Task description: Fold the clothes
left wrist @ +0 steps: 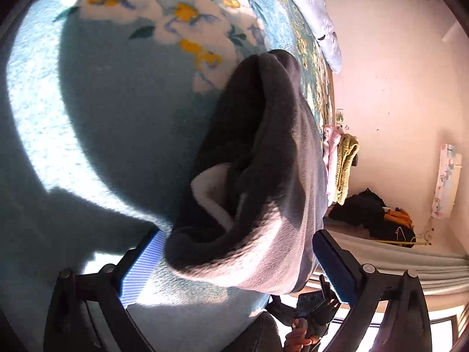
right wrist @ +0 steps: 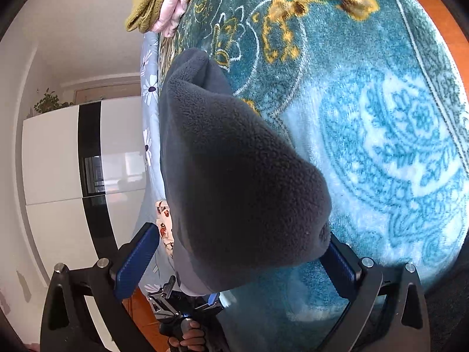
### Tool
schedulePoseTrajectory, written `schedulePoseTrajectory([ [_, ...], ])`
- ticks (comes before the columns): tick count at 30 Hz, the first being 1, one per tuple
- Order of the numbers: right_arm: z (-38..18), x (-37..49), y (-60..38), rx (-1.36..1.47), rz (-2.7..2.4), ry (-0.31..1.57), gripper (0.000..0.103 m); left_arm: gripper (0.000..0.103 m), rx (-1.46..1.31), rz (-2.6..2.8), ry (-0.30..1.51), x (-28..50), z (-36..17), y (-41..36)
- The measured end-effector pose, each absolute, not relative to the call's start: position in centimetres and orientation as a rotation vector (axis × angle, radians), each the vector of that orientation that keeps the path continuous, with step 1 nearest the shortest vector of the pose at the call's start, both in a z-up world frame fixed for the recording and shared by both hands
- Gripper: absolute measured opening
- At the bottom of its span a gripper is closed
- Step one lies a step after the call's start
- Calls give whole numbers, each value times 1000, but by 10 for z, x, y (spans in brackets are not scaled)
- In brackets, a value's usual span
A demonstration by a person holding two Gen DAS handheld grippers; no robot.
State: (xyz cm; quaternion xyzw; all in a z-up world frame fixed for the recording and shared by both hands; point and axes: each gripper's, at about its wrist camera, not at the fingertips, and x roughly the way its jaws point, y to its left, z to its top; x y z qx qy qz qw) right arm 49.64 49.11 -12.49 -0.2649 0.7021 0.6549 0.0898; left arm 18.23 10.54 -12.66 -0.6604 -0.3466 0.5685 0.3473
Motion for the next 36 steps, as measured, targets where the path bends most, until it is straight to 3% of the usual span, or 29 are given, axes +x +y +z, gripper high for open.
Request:
schedulePoseTrajectory([
  [8, -130, 473, 492, -700, 1971, 2129, 103, 102, -1668, 1495, -817, 179, -124, 141],
  [18, -121, 447, 491, -728, 2116, 2002, 103, 102, -1563, 1493, -756, 172, -102, 165],
  [29, -132, 465, 488, -719, 2051, 2056, 103, 101, -1648, 1537, -896, 181, -121, 148],
  [36, -129, 457, 489, -737, 2099, 1964, 103, 101, -1599, 1542, -895, 178, -119, 169],
])
